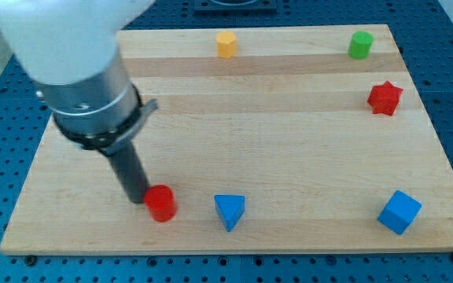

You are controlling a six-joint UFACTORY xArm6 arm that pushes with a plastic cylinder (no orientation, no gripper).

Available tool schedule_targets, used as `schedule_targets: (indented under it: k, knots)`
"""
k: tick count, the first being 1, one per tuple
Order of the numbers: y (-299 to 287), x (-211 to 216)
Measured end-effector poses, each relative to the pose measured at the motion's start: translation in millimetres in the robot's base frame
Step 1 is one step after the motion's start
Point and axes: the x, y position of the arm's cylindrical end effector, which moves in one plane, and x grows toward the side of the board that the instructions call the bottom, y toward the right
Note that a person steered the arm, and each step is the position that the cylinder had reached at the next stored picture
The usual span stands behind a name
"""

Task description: Push the red circle into the triangle

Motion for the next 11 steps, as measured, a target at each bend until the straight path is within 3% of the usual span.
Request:
schedule_targets:
  k: [1, 3, 5, 7, 11]
  knots:
    - [44, 0]
    - [46, 0]
    - [9, -23]
    - [9, 26]
    - [54, 32]
